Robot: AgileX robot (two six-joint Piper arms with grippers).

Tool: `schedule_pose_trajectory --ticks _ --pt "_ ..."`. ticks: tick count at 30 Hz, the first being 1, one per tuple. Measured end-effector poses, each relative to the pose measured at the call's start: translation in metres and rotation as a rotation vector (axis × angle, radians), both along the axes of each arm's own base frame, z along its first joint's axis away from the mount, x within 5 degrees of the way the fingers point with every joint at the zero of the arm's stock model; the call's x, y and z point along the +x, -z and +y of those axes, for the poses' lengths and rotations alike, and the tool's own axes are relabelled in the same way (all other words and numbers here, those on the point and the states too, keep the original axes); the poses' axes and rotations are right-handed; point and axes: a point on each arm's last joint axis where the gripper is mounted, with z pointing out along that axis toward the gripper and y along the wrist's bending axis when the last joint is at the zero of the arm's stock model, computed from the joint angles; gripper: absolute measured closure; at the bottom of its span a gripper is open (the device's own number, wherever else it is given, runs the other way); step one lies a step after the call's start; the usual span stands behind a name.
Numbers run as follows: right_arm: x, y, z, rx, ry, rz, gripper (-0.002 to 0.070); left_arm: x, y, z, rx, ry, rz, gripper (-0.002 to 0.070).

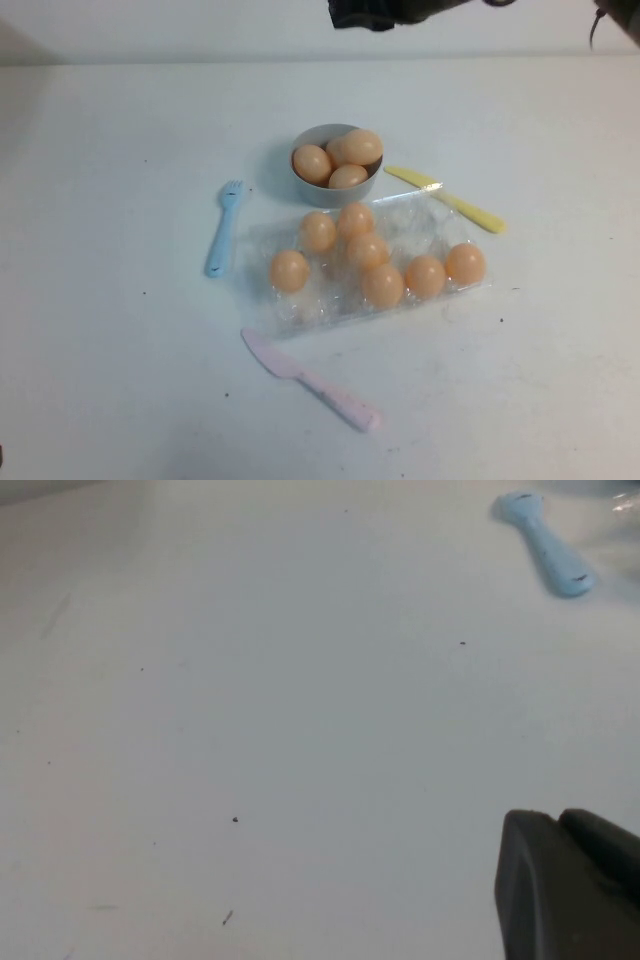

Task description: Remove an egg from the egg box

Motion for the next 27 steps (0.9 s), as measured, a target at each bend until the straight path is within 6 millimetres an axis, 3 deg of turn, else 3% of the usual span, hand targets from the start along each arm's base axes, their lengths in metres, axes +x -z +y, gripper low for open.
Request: schedule_pose_trajectory --ticks 6,10,16,27 --pt "-0.038 -0.053 0.002 0.147 -0.202 -0.141 0.0691 0.000 0.000 0.000 0.000 0.000 0.000 0.0680" --pt "-0.062 -0.071 -0.002 0.243 -0.269 -0.215 0.0691 0.000 0.000 0.000 0.000 0.000 0.000 0.0680" --pt "-0.092 -0.047 -0.024 0.242 -0.156 -0.306 0.0691 0.000 0.000 0.000 0.000 0.000 0.000 0.0680" --pt "-0.193 -0.022 -0.081 0.253 -0.026 -0.476 0.0691 0.000 0.000 0.000 0.000 0.000 0.000 0.0680"
